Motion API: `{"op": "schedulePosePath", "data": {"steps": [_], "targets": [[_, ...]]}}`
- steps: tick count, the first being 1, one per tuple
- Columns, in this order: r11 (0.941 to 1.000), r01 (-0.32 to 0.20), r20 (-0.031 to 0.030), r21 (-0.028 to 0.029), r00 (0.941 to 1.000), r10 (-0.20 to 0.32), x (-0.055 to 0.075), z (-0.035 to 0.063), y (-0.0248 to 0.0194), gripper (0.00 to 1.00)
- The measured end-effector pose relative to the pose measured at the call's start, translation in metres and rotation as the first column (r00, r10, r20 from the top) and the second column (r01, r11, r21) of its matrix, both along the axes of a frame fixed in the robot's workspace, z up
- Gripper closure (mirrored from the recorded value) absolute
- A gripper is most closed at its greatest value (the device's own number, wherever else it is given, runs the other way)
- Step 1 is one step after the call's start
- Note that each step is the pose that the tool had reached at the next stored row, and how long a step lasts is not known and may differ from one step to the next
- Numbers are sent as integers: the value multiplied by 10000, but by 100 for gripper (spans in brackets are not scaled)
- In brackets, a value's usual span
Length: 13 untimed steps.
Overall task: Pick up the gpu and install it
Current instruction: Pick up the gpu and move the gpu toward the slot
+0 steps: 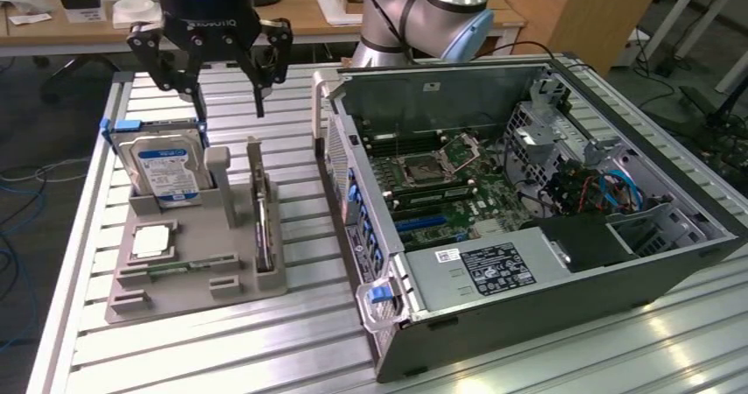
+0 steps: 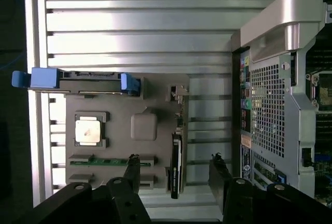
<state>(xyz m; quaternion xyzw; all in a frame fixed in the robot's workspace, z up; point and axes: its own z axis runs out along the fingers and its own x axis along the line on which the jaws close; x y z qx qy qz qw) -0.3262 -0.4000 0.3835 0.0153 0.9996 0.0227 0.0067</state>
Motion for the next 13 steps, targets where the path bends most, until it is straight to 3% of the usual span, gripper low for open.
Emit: {"op": "schedulePosePath", "data": {"steps": [13], "targets": [[10000,-36,-10,-29,10000,36,0,-217,-144,35]]}}
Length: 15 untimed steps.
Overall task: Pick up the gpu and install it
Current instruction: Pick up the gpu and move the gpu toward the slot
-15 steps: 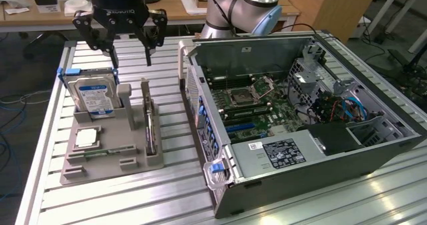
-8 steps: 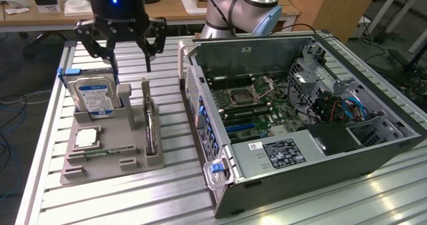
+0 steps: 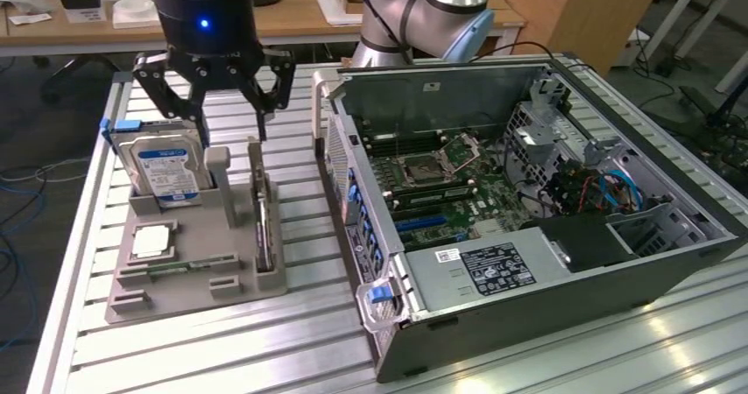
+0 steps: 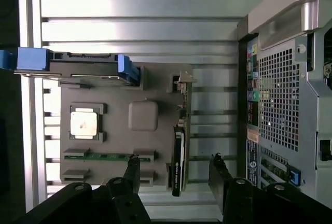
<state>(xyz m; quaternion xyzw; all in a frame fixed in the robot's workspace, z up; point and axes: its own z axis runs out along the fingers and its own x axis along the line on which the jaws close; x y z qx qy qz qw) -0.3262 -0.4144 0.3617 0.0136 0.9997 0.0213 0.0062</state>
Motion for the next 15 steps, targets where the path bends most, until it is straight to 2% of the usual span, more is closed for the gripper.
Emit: {"op": "schedulePosePath", "data": {"steps": [4,7,15], "targets": [[10000,-1,0,-23,10000,1,0,-63,-19,35],[10000,5,0,-34,10000,-5,0,-105,-54,35],[10000,9,-16,-39,10000,-9,21,-243,-60,35]]}}
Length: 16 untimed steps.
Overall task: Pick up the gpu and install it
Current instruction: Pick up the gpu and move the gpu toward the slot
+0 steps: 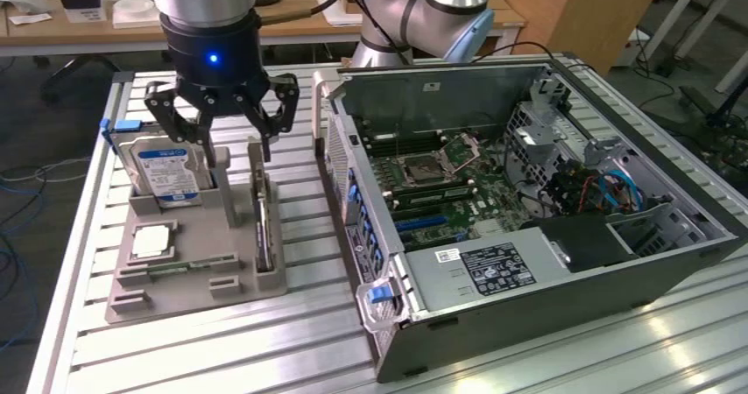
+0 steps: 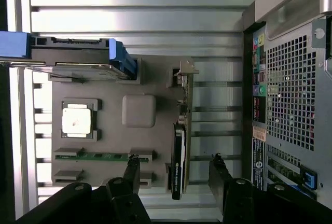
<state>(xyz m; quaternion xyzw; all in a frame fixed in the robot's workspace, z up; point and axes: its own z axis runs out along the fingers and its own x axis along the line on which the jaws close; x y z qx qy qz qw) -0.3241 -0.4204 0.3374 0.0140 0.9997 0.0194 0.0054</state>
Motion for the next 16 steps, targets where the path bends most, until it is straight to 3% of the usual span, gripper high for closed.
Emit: {"op": "schedulePosePath", "data": {"steps": [16], "targets": [[10000,0,-2,-31,10000,0,12,-292,0,35]]}}
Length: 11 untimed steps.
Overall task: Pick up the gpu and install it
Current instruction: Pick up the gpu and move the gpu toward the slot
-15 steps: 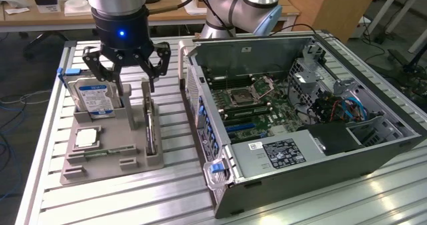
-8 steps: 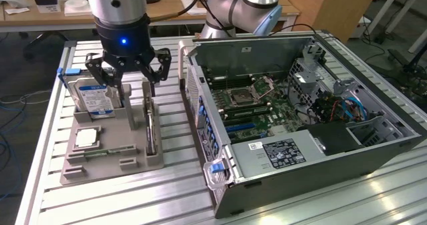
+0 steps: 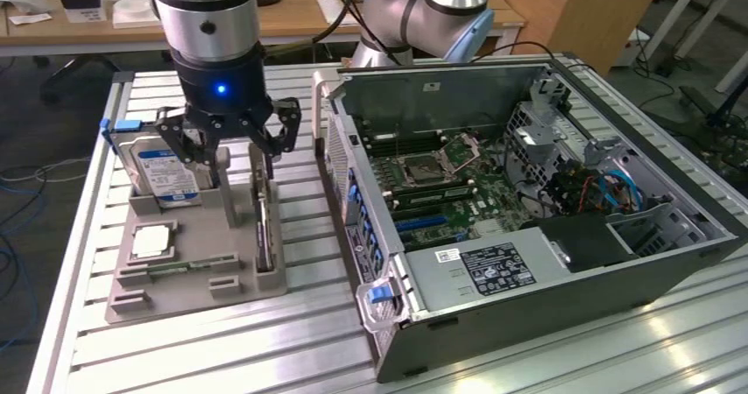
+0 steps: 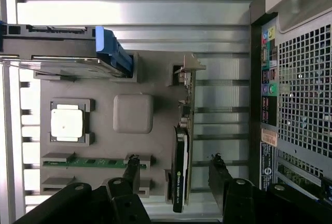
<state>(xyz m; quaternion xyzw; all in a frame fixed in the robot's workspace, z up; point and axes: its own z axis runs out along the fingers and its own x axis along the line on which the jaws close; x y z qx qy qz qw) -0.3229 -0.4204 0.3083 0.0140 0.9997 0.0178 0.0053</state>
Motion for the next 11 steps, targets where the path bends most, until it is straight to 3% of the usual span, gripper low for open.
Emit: {"op": "schedulePosePath", "data": {"steps": [6,11], "targets": [[10000,-3,-5,-45,10000,3,7,-101,-3,35],[9999,-118,-81,-63,9999,117,16,-182,-3,35]]}}
